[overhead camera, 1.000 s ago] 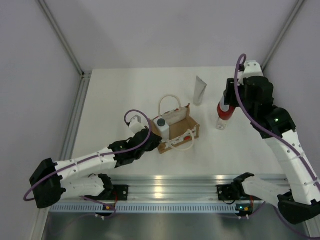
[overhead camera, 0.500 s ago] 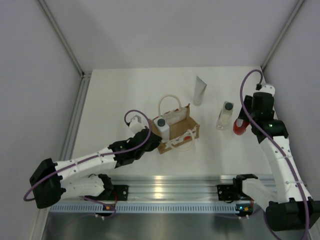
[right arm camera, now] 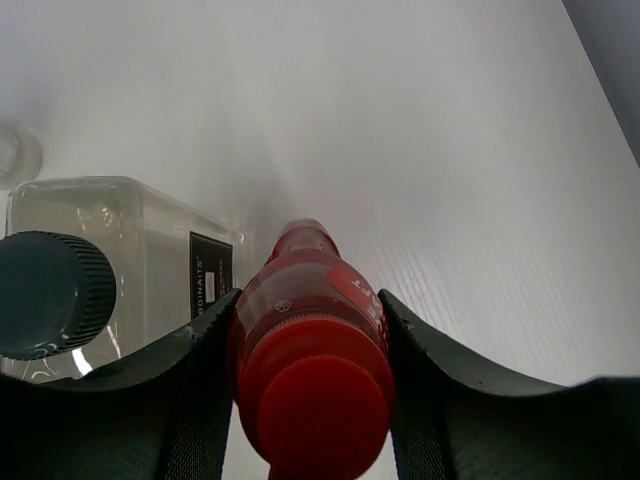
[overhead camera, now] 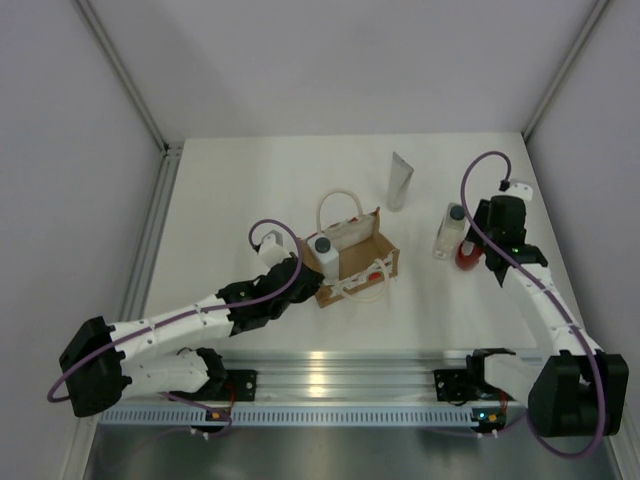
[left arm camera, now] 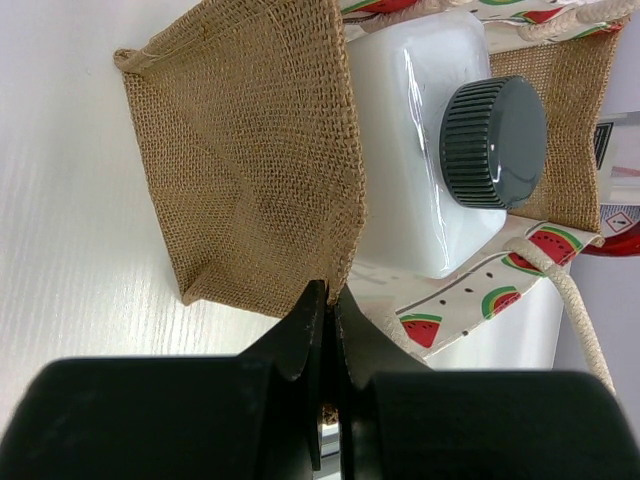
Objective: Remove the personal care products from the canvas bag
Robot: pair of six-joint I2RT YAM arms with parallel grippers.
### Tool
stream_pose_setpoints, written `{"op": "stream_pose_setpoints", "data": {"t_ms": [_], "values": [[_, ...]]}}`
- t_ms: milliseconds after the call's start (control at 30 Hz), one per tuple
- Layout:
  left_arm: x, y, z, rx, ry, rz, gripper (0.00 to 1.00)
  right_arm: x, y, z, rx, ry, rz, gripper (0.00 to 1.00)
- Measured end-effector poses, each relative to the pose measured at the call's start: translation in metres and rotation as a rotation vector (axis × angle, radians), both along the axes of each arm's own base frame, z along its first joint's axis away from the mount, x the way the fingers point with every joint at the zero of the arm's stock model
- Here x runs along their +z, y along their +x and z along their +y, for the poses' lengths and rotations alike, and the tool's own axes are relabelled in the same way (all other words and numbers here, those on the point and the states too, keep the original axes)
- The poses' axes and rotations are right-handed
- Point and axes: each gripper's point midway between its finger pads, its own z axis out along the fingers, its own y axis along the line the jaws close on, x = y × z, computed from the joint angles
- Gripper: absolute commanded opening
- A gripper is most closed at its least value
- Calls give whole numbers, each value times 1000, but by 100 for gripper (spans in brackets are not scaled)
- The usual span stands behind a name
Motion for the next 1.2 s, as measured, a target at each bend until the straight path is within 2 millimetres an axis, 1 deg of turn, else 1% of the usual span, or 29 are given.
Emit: {"op": "stream_pose_setpoints", "data": {"t_ms": [67,133,167,267,333,367,433,467,533,567,600,667,733,800,933,1000,1033,1067,1100,1133,1200], "values": [[0,0,0,0,0,-1,0,-4,1,-1,-10,4,-4,15],[0,0,0,-1,2,-1,0,-8,-1,-1,-16,4,4,22],[0,0,0,-1,2,-2,0,-10,-1,-1,-16,4,8,32],[0,0,0,-2,5,-3,0,-15,-1,-1,-16,4,24,52],[0,0,0,-3,5,-3,0,-17,0,-1,-18,4,28,57],[0,0,0,-3,5,-3,0,-17,0,-1,-20,7,26,65],[0,0,0,-3,5,-3,0,-14,3,-1,-22,12,16,73],[0,0,0,-3,5,-3,0,-12,5,-1,-21,12,10,79],[0,0,0,-3,5,-3,0,-9,9,0,-19,13,6,85],[0,0,0,-3,5,-3,0,-7,11,0,-17,14,4,95],[0,0,0,-3,5,-3,0,-5,12,1,-15,16,1,97],[0,0,0,-3,5,-3,0,2,15,2,-10,21,-9,97],[0,0,0,-3,5,-3,0,12,18,3,-5,24,-25,96],[0,0,0,-3,5,-3,0,28,20,4,1,29,-53,95],[0,0,0,-3,5,-3,0,79,13,6,5,27,-156,92],[0,0,0,-3,5,-3,0,112,8,9,15,30,-232,86],[0,0,0,-3,5,-3,0,128,6,11,25,33,-274,84],[0,0,0,-3,5,-3,0,143,2,17,46,44,-314,82],[0,0,0,-2,5,-3,0,152,0,24,76,59,-340,80],[0,0,0,-2,5,-3,0,162,-2,36,128,81,-366,79],[0,0,0,-2,5,-3,0,171,-5,66,251,127,-384,76]]}}
